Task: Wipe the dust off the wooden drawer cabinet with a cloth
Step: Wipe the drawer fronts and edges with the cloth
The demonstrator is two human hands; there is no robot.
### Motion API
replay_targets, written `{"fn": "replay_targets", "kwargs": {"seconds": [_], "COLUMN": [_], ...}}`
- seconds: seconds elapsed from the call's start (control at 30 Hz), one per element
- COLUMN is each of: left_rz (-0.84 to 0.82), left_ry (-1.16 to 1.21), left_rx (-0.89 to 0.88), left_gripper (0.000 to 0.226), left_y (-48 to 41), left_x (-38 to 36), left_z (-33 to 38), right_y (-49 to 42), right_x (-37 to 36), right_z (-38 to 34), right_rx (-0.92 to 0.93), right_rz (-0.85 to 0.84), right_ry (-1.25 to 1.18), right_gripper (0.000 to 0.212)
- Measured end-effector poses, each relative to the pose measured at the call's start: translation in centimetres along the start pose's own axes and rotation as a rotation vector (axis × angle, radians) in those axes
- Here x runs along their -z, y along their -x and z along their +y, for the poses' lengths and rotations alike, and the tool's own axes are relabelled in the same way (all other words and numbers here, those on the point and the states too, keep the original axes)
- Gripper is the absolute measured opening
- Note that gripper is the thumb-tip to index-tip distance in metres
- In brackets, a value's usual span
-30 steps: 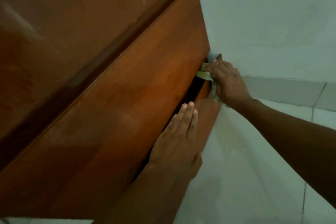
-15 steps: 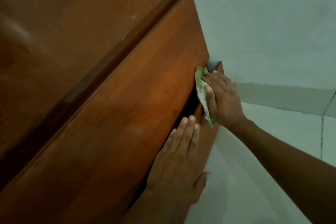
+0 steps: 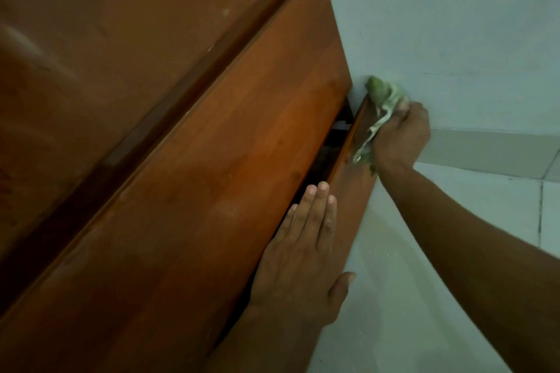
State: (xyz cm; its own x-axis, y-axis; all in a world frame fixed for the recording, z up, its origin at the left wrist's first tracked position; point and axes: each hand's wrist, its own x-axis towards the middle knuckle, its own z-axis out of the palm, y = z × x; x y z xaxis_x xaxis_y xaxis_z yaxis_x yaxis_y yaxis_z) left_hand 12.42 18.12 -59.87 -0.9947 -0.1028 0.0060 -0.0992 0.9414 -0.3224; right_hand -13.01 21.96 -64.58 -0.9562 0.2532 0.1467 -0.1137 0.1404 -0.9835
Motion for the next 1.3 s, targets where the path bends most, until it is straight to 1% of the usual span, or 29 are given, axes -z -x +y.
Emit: {"fn": "replay_targets", "kwargs": {"seconds": [0.03,0.1,0.17,0.2,0.23,0.33,0.37,0.43,0.5,0.53,0.57,0.63,0.7,0.73,0.77,0.87,0.93,1.0,1.07,1.13,1.2,1.3], "left_rz": [-0.001,-0.001,-0.005,-0.010,-0.013,-0.028,-0.027,-0.011,-0.009,-0.012,-0.013,-0.010,-0.005,-0.002,0.000,0.012,0.012,0.007,0.000,0.002,0.015,0.023], "left_ry": [0.002,0.007,0.001,-0.001,0.001,0.018,0.023,0.028,0.035,0.038,0.040,0.037,0.030,0.029,0.029,0.050,0.046,0.027,0.008,-0.008,-0.027,-0.029], "left_rx": [-0.005,-0.006,0.000,0.003,0.005,0.006,0.007,0.012,0.019,0.021,0.022,0.020,0.015,0.012,0.011,0.014,0.016,0.022,0.027,0.028,0.045,0.104], "left_gripper": [0.103,0.100,0.098,0.097,0.096,0.095,0.095,0.093,0.091,0.090,0.089,0.087,0.086,0.085,0.085,0.084,0.083,0.082,0.081,0.078,0.073,0.067], "left_y": [0.0,0.0,0.0,0.0,0.0,-0.1,-0.1,-0.1,0.0,0.1,0.1,0.1,0.1,0.1,0.0,0.0,0.0,0.0,0.1,0.1,0.1,1.7], "left_x": [0.0,0.0,0.0,0.0,0.0,0.0,0.0,-0.1,-0.2,-0.2,-0.3,-0.3,-0.3,-0.3,-0.4,-0.4,-0.3,-0.2,0.0,0.1,0.3,0.5], "left_z": [0.0,0.0,0.0,0.0,0.1,0.2,0.1,0.1,0.1,0.2,0.2,0.2,0.1,0.1,0.1,0.1,0.1,0.2,0.2,0.2,0.2,0.3], "right_y": [1.3,4.4,6.1,6.0,5.5,3.8,3.9,4.4,4.8,4.9,5.1,5.6,6.2,6.2,5.9,5.0,4.7,4.7,4.9,5.6,7.2,11.8], "right_x": [0.2,0.2,-0.3,-0.5,-0.7,-0.9,-0.9,-0.7,0.2,0.7,0.9,0.5,-0.4,-0.7,-0.8,0.0,0.6,1.2,1.9,2.7,4.0,6.8], "right_z": [0.0,-0.1,0.2,0.4,0.8,2.3,2.8,3.8,4.4,4.3,4.1,2.9,2.3,2.6,3.0,4.2,4.0,3.7,3.5,2.7,1.4,-0.1], "right_rx": [0.003,0.131,0.260,0.287,0.271,0.088,0.056,0.018,-0.089,-0.134,-0.145,-0.075,-0.006,-0.027,-0.090,-0.357,-0.466,-0.585,-0.693,-0.701,-0.631,-0.491], "right_rz": [-0.013,-0.134,-0.224,-0.245,-0.266,-0.333,-0.334,-0.313,-0.284,-0.252,-0.210,-0.126,-0.118,-0.135,-0.163,-0.281,-0.380,-0.467,-0.479,-0.403,-0.335,-0.275], "right_ry": [-0.045,-0.071,-0.005,0.023,0.038,0.071,0.094,0.118,0.144,0.155,0.134,0.024,-0.017,0.003,0.050,0.232,0.312,0.309,0.190,0.065,-0.030,-0.100], "right_gripper": [0.031,0.032,0.044,0.049,0.052,0.061,0.061,0.054,0.038,0.034,0.031,0.028,0.030,0.031,0.032,0.029,0.026,0.035,0.040,0.034,0.029,0.034]}}
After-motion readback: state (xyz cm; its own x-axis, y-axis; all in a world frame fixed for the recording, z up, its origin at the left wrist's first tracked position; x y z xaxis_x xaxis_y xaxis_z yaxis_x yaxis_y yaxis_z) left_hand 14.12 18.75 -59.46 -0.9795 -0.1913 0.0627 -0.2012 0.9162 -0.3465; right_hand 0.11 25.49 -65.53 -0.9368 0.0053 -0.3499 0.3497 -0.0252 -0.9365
